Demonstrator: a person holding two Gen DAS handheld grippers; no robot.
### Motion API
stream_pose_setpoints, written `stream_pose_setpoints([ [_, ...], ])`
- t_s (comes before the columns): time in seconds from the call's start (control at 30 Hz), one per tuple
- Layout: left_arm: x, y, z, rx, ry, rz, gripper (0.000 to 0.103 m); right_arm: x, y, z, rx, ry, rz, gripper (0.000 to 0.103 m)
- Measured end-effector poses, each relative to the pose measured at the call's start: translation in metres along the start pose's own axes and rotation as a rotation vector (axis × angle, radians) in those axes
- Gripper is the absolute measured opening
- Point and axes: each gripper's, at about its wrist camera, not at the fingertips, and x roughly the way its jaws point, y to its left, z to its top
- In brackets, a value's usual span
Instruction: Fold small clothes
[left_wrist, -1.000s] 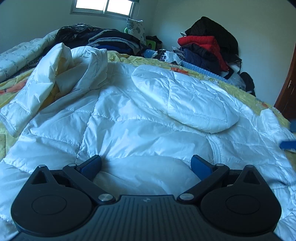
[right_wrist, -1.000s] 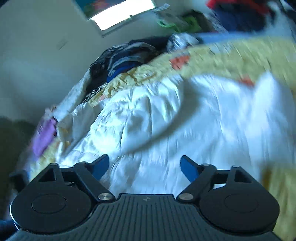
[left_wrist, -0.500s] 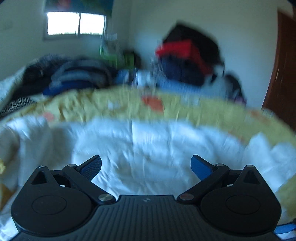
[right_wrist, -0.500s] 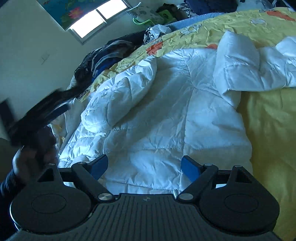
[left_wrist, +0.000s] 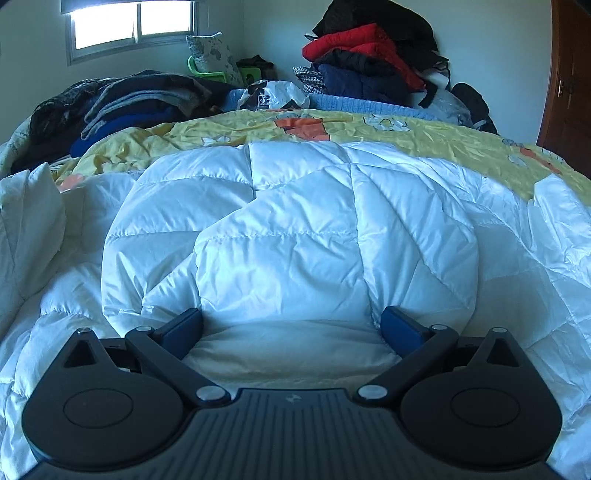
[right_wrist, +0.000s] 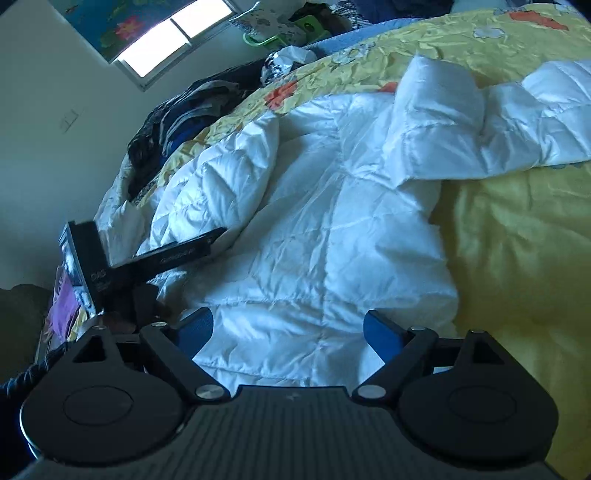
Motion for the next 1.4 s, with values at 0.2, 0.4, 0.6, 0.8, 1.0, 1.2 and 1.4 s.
stream_pose_setpoints([
  [0.2,0.0,0.0,0.0,0.0,-0.001,0.0,0.103,0.001,-0.008,0.002,0.022,0.004,-0.012,0.092],
  [0.4,0.0,0.0,0.0,0.0,0.0,0.0,0.103,0.007,-0.004,0.001,-0.001,0.01,-0.019,0.097],
  [0.6,0.0,0.001,0.0,-0.001,0.0,-0.001,0.103,0.008,-0.004,0.001,-0.004,0.009,-0.017,0.097],
  [0.8,0.0,0.001,0.0,-0.002,0.001,-0.001,0.103,0.008,-0.004,0.0,-0.009,0.007,-0.014,0.097],
  [1.0,0.0,0.002,-0.001,-0.003,0.001,-0.002,0.103,0.008,-0.004,0.0,-0.01,0.007,-0.015,0.097],
  [1.2,0.0,0.002,0.0,-0.005,0.001,-0.003,0.103,-0.025,-0.024,0.017,0.041,-0.169,-0.043,0.096],
  [1.4,0.0,0.003,-0.001,-0.008,0.001,-0.006,0.103,-0.094,-0.117,0.055,0.317,-0.477,-0.165,0.096],
])
